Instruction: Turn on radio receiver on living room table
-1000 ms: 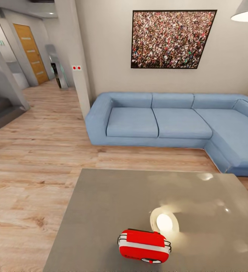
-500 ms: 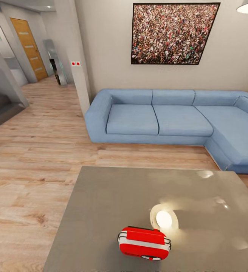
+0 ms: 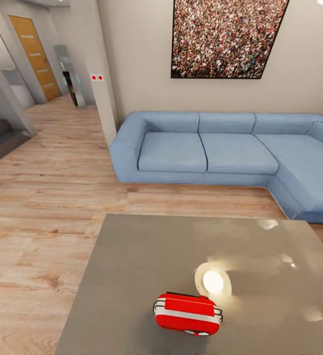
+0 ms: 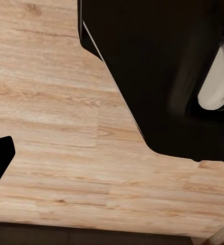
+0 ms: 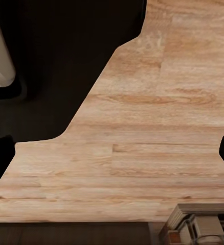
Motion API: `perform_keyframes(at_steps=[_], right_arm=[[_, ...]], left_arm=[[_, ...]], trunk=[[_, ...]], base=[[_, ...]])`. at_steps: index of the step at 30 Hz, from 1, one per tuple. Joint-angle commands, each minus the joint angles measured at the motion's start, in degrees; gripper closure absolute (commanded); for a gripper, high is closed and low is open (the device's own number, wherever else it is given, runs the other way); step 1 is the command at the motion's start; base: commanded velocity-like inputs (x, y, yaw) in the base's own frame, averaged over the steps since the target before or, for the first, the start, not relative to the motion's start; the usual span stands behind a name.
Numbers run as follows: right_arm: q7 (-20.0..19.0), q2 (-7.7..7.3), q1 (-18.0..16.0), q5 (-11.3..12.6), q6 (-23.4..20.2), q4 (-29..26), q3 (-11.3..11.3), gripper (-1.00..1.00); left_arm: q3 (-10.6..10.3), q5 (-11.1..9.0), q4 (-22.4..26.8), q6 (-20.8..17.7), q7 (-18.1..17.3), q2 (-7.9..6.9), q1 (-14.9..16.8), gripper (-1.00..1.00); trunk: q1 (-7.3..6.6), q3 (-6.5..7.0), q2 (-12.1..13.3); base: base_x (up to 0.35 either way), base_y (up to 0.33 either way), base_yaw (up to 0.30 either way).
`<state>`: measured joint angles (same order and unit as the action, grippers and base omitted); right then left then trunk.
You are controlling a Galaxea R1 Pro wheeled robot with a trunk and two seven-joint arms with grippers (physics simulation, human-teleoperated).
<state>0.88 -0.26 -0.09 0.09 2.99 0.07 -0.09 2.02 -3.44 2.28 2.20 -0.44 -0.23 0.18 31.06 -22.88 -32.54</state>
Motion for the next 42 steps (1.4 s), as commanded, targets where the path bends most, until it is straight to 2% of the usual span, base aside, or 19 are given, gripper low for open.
perform_keyframes(at_steps=[1,11,42], right_arm=[[0.0,0.00,0.0,0.0,0.0,0.0,0.0,-1.00],[-0.1,0.00,0.0,-0.1,0.0,0.0,0.2,-1.00],[0.0,0.00,0.0,0.0,0.0,0.0,0.2,-1.00]], left_arm=[[0.0,0.0,0.0,0.0,0.0,0.00,0.0,-1.00],[0.0,0.0,0.0,0.0,0.0,-0.03,0.0,-1.00],[0.0,0.0,0.0,0.0,0.0,-0.02,0.0,-1.00]], trunk=[[0.00,-0.10,0.0],[0.00,-0.54,0.0],[0.00,-3.37,0.0]], base=[[0.000,0.000,0.000],[0.000,0.000,-0.001],[0.000,0.000,0.000]])
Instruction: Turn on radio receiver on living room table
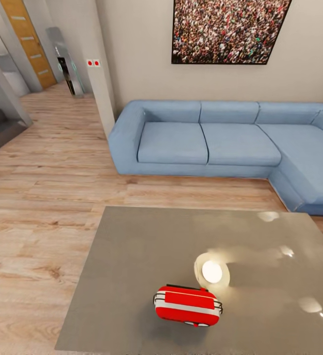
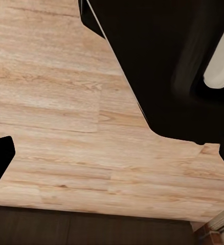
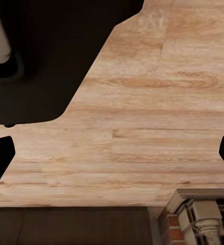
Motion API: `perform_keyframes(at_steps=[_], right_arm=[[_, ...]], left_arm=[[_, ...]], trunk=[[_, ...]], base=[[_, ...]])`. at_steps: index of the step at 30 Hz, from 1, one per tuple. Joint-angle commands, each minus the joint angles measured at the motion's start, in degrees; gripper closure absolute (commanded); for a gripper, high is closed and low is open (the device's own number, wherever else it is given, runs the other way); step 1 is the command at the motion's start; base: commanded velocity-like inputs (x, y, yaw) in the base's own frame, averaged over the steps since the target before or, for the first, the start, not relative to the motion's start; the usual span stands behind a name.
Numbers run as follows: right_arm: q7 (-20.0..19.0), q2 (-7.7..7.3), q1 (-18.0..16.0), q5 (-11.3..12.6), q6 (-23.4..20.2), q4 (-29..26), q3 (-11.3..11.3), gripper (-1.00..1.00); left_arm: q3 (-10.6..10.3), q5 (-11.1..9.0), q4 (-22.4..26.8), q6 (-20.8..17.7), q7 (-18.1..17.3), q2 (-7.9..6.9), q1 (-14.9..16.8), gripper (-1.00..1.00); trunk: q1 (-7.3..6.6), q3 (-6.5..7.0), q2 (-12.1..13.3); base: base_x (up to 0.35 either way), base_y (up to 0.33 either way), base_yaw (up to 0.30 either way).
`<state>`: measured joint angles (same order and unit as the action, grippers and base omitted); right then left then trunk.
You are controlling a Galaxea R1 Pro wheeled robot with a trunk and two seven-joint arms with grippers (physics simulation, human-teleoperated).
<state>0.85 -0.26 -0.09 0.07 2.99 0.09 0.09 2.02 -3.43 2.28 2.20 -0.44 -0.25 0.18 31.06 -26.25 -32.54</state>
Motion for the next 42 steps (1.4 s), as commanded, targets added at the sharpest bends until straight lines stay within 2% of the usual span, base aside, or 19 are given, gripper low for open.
perform_keyframes(at_steps=[1,35,42], right_arm=[[0.0,0.00,0.0,0.0,0.0,0.0,0.0,-1.00],[0.0,0.00,0.0,0.0,0.0,0.0,0.0,-1.00],[-0.1,0.00,0.0,-0.2,0.1,0.0,0.0,-1.00]], left_arm=[[0.0,0.0,0.0,0.0,0.0,0.02,0.0,-1.00],[0.0,0.0,0.0,0.0,0.0,0.06,0.0,-1.00],[0.0,0.0,0.0,0.0,0.0,0.07,0.0,-1.00]], trunk=[[0.00,-0.10,0.0],[0.00,-3.22,0.0],[0.00,-3.47,0.0]], base=[[0.000,0.000,0.000],[0.000,0.000,0.000],[0.000,0.000,0.000]])
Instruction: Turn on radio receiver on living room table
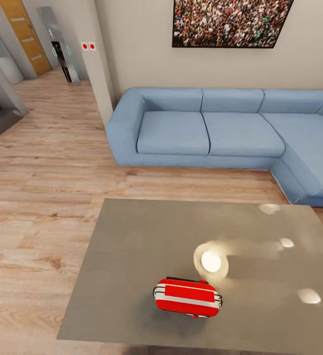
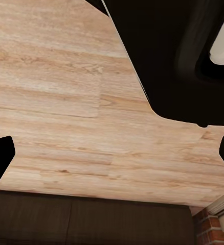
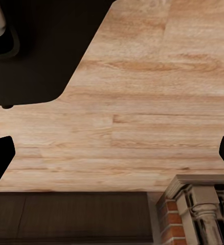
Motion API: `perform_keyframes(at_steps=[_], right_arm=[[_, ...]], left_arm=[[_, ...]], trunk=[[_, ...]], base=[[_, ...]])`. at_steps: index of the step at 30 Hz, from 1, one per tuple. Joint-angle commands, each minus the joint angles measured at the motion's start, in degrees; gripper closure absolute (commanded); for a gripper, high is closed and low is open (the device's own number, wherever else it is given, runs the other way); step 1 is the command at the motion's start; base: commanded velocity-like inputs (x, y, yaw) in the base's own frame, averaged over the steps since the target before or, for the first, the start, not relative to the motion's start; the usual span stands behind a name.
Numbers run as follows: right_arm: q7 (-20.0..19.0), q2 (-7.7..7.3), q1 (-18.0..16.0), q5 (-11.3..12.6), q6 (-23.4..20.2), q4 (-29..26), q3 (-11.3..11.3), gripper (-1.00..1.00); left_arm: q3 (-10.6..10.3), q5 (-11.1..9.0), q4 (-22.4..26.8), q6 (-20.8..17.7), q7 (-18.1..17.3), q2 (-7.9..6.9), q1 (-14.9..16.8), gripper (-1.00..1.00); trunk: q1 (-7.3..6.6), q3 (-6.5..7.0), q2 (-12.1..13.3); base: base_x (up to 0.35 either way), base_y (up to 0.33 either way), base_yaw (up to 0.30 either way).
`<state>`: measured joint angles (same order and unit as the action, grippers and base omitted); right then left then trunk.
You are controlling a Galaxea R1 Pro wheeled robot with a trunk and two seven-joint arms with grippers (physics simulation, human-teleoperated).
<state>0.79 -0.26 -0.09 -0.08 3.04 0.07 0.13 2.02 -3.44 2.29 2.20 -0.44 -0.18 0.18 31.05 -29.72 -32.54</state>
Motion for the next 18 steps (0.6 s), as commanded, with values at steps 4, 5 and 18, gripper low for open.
perform_keyframes(at_steps=[4,5,18], right_arm=[[0.0,0.00,0.0,0.1,0.0,0.0,0.0,-1.00],[0.0,0.00,0.0,0.1,0.0,0.0,0.0,-1.00],[0.0,0.00,0.0,0.1,-0.1,0.0,0.0,-1.00]], left_arm=[[0.0,0.0,0.0,0.0,0.0,-0.02,0.0,-1.00],[0.0,0.0,0.0,0.0,0.0,-0.01,0.0,-1.00],[0.0,0.0,0.0,0.0,0.0,-0.02,0.0,-1.00]], trunk=[[0.00,-0.01,0.0],[0.00,-0.01,0.0],[0.00,-0.02,0.0]], base=[[0.000,0.000,-0.142],[0.000,0.000,-0.239],[0.000,0.000,-0.067]])
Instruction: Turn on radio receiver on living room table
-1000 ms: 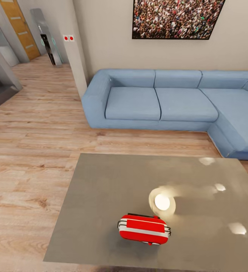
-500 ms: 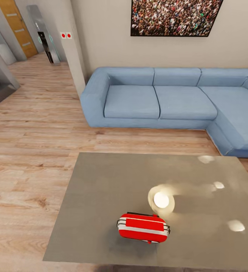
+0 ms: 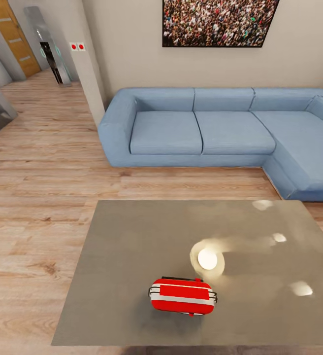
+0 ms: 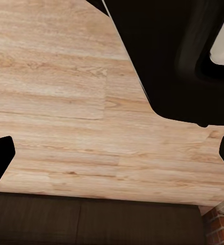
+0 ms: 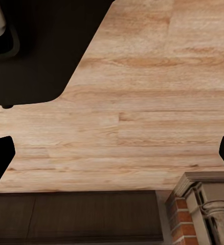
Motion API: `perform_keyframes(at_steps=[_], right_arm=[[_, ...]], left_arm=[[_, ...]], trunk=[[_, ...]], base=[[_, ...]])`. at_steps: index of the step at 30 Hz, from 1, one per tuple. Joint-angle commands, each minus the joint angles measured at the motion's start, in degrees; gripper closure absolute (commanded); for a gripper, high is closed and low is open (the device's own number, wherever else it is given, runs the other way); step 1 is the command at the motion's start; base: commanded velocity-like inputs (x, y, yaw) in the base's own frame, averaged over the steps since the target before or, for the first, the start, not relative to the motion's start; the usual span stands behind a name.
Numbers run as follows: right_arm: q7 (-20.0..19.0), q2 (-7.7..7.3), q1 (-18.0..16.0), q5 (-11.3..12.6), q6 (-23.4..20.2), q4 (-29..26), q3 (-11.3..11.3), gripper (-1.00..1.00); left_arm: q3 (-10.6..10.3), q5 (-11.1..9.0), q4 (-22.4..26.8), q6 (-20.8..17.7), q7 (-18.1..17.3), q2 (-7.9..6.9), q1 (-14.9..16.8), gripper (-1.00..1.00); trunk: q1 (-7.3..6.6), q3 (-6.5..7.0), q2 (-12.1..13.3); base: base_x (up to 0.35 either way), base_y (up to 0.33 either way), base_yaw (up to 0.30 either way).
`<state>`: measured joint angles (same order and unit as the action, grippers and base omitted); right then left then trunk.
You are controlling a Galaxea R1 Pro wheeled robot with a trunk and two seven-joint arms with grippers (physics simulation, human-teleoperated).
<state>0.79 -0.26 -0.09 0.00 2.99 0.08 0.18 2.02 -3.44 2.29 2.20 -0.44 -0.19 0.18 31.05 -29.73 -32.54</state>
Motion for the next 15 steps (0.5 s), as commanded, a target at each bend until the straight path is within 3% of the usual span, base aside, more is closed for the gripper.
perform_keyframes(at_steps=[1,15], right_arm=[[0.0,0.00,0.0,0.0,0.0,0.0,0.0,-1.00],[0.0,0.00,0.0,-0.1,0.0,0.0,-0.1,-1.00]], left_arm=[[0.0,0.0,0.0,0.0,0.0,0.01,0.0,-1.00],[0.0,0.0,0.0,0.0,0.0,-0.02,0.0,-1.00]], trunk=[[0.00,0.00,0.0],[0.00,-0.09,0.0]], base=[[0.000,0.000,-0.003],[0.000,0.000,0.000]])
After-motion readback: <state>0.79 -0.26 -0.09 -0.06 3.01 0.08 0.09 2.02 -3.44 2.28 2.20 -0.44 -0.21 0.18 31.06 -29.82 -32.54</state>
